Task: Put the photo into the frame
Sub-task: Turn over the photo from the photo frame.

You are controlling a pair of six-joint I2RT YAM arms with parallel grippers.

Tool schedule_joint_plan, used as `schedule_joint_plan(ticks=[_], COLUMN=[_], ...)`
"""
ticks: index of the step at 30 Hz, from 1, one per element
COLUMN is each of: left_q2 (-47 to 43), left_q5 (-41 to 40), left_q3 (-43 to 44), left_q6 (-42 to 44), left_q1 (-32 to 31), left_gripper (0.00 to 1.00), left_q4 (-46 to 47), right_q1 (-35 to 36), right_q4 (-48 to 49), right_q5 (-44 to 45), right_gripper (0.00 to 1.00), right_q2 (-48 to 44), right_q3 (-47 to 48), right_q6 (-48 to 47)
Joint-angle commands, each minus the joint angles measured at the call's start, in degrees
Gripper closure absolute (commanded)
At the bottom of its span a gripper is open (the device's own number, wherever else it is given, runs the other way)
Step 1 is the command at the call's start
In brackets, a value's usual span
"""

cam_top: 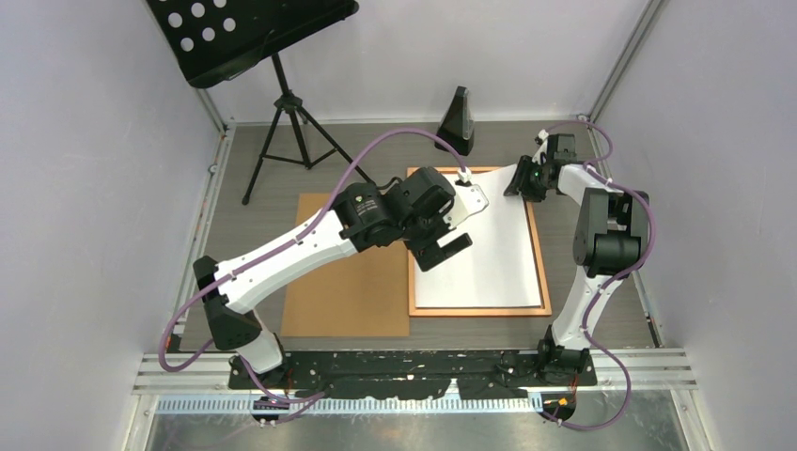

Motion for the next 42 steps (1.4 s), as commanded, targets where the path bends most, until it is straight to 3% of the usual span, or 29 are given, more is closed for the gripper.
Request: schedule_joint_plan(ticks=[1, 24, 28, 34, 42], left_q2=[-2.6, -3.0, -3.0, -3.2, -3.4], left_q5=[0.7, 0.4, 0.6, 0.2, -0.1], left_q3=[-0.2, -0.7, -0.6, -0.5, -0.3], left_q6=[0.5, 0.6, 0.8, 0.8, 0.9], left_q1=[0.2, 0.3, 0.2, 0.3, 0.2], left_gripper=[0.04, 0.03, 0.03, 0.03, 0.03], left_q4=[0.5, 0.7, 0.7, 0.8, 0.7], right_q1=[0.6, 0.7, 0.7, 1.3, 5.1], right_q4=[1.4, -0.4, -0.5, 0.0, 1.8], right_q5=[1.3, 7.6, 8.3, 9.3, 6.4], right_gripper=[0.55, 0.45, 0.39, 0.20, 0.15], right_q2=[-0.7, -3.5, -4.7, -7.2, -12.9], right_q3=[1.1, 2.3, 2.4, 1.2, -3.9], right_q6=[0.4, -2.8, -3.6, -5.3, -10.6])
